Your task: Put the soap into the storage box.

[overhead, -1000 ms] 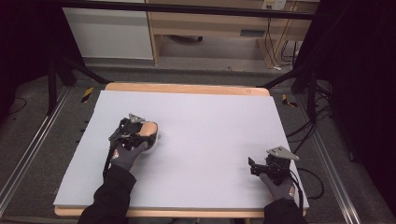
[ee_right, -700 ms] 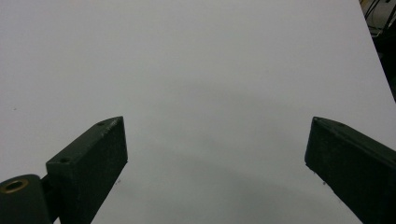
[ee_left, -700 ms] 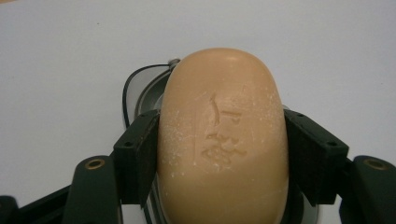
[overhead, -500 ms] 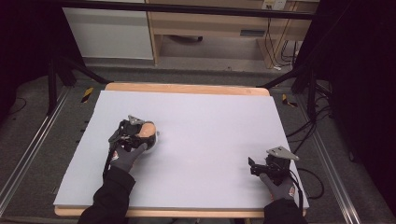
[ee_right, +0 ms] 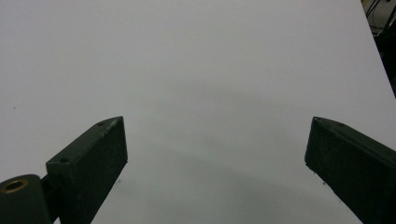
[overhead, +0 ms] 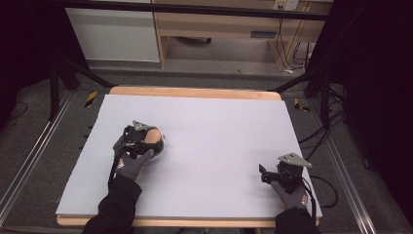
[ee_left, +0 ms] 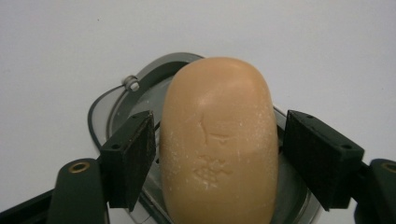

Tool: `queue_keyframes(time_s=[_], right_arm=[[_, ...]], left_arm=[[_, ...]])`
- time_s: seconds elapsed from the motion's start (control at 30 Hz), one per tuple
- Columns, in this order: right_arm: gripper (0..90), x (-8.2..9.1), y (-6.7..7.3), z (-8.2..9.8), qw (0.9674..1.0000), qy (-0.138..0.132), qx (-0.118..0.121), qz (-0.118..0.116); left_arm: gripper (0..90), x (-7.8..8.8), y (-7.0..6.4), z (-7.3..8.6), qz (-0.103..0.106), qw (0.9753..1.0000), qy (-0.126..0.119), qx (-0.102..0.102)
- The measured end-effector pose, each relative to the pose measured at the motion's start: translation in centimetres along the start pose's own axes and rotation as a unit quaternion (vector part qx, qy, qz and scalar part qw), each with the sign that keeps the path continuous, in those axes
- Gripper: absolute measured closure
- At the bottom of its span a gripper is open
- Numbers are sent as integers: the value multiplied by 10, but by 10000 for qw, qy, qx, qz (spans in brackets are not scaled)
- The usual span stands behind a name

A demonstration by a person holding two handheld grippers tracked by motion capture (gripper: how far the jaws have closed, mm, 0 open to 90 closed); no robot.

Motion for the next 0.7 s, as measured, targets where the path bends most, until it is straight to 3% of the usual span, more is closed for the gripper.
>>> queue_keyframes(time_s=[0.13, 0.3, 0.5, 0.7], right_arm=[[60, 0, 0, -1, 10000, -18, -19, -1], [60, 0, 0, -1, 10000, -27, -26, 5], [60, 0, 0, -1, 10000, -12, -28, 6], [60, 0, -1, 0, 10000, -3, -39, 39]], left_arm=[[234, 7, -1, -9, -30, 9998, -171, -24], [231, 15, -6, -18, 90, 9994, -321, -37], [226, 24, -6, -18, 222, 9989, -407, -2], [223, 40, 4, -15, 250, 9982, -544, 103]])
Point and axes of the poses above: each handheld gripper's, and its own axes: x roughly backward along the jaws, z roughly out of its underside, y roughly to its left, the point moved 7 cm from there along -x, roughly forward along the jaws, and after that the axes turned 10 degrees about -y, right-handed, at the moved point
